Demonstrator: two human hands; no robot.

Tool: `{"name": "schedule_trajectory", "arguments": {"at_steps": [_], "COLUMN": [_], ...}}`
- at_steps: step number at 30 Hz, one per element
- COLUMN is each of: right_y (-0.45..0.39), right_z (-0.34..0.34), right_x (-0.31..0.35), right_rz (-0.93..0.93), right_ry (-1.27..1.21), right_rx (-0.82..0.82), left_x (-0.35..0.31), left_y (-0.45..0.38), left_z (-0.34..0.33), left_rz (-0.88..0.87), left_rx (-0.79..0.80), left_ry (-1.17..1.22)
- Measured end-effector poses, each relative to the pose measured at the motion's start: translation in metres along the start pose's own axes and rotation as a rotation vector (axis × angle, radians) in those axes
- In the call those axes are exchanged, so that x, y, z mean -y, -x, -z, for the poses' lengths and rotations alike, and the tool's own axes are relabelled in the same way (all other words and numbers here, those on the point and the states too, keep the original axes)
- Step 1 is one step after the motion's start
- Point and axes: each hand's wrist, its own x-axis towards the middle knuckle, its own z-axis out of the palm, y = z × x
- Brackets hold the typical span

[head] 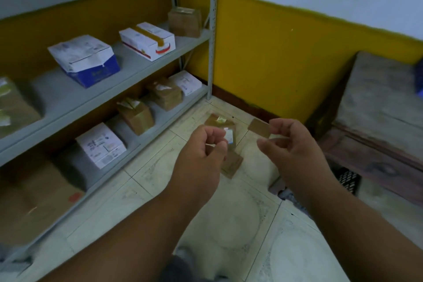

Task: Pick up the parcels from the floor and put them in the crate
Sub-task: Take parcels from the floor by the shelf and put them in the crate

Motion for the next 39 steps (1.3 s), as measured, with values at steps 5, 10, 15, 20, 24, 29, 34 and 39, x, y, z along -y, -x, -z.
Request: {"name": "schedule_trajectory", "arguments": {"at_steps": [5,10,15,20,24,29,34,39], "right_y": [-0.074,-0.163,-0.239,-0.293,-0.352,-0.46,-0.605,-0.714], "right_z": [-0.022,-0.023,-0.018,-0.007,0.015,0.039,0.06,0.07], "right_x": [-0.008,0.001,0.008,0.001,-0.021,-0.06,-0.114,-0.193], "right_rz": [-0.043,-0.073,-0.137,-0.142,-0.18,-0.217,-0.227,-0.365], "right_ry": [0.026,0.081,0.058,0.02,0.007,-0.032,-0.073,-0.074], "right_rx": [0.005,-0.065,-0.222,-0.287,-0.331,-0.349,-0.315,-0.31], "left_x": [0.014,0.015,-0.009,-0.022,-0.016,-0.012,0.009,0.068], "left_y": [-0.089,-0.206,-0.308,-0.376,-0.43,-0.522,-0.631,-0.723], "left_z": [-0.002,-0.018,-0.043,-0.086,-0.129,-0.187,-0.261,-0.341], "left_rz": [0.01,0.01,-0.039,-0.109,-0.111,-0.147,-0.138,0.005], "left_rx": [0.015,0.107,0.252,0.384,0.475,0.482,0.404,0.436], "left_ry": [0.001,0.006,0.008,-0.015,-0.059,-0.144,-0.239,-0.305]}}
